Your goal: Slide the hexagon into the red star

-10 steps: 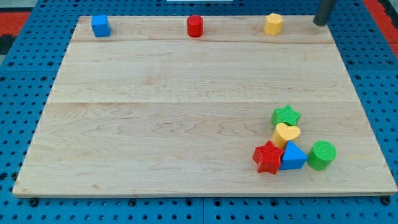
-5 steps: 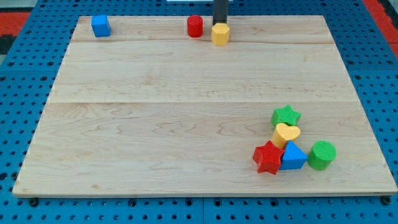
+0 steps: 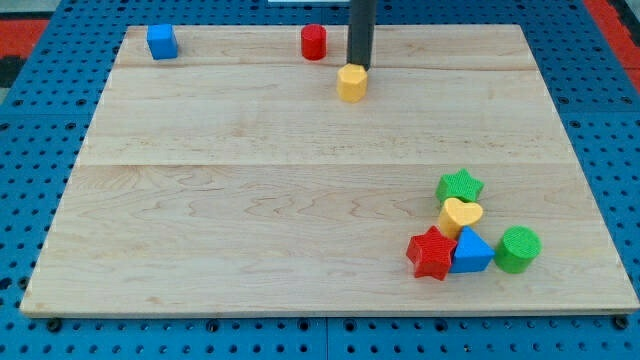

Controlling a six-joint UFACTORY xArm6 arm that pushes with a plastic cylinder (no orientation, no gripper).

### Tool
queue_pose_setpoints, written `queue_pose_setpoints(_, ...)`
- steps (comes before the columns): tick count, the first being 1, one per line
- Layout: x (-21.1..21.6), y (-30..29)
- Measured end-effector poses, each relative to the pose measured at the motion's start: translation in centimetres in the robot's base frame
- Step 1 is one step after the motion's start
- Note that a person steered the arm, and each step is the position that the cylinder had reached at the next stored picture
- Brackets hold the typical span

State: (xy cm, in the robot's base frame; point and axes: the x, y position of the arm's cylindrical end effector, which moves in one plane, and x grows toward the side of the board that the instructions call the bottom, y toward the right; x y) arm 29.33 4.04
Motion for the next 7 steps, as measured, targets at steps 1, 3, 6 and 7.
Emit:
queue_pose_setpoints(1,7.1,2.3)
queue_pose_setpoints(3,4.6,-1.8)
queue_pose_setpoints(6,12.6,2.0)
queue_pose_setpoints(7,16.1,-0.7)
